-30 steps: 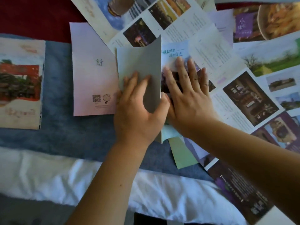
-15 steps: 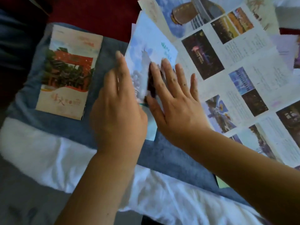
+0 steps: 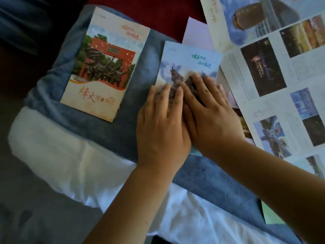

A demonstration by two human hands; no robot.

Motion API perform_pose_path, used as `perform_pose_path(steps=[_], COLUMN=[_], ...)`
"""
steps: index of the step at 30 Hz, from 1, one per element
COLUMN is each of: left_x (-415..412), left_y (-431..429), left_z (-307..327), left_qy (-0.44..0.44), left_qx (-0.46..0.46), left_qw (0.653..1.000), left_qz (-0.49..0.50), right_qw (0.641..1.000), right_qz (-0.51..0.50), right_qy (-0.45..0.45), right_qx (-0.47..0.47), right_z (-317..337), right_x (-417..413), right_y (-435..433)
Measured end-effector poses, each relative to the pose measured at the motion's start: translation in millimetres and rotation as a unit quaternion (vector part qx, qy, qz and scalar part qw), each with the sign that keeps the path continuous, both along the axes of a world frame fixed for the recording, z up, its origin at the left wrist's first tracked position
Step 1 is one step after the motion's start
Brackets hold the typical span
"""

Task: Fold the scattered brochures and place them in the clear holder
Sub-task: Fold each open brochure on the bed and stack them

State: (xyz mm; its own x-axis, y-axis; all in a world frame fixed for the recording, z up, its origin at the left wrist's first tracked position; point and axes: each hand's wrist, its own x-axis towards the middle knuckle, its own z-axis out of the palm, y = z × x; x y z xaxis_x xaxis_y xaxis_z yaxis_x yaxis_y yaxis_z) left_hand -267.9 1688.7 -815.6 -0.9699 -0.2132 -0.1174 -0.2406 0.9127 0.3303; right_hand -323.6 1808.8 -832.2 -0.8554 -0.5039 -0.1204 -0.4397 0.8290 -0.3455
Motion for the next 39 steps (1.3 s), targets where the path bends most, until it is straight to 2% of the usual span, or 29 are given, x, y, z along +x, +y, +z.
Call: perform_pose_path(steps=[7,12,16,21,26,31,39], left_x=[26,19,10,2,-1,1,0], left_y=[4,5,-7,-57,-127,-165,-171], left_z=[4,5,15,25,26,20,0], left_qy=[-0.065,-0.083,-0.047,0.042,0.087,0.075,0.040], left_qx=[-0.026,-0.026,-0.015,-0.009,-0.043,-0.021,0.013], left_qw=[0.997,0.996,0.999,0.996,0.994,0.997,0.998], left_qz=[-0.023,-0.004,-0.014,-0.072,-0.044,0.026,0.050], right_qw=[0.999,1.000,0.999,1.000,0.998,0.996,0.995], right_qz=[0.008,0.023,0.025,0.007,0.037,0.078,0.084], right_qy=[-0.016,0.014,0.028,-0.012,-0.023,-0.045,-0.036], right_qx=[0.032,0.000,-0.009,-0.022,-0.045,-0.009,0.048], right_z=[17,19,13,14,20,18,14], right_x=[-28,-38,-35,-36,-47,-52,-53], right_y=[-11,-7,-3,-37,-99,-155,-170])
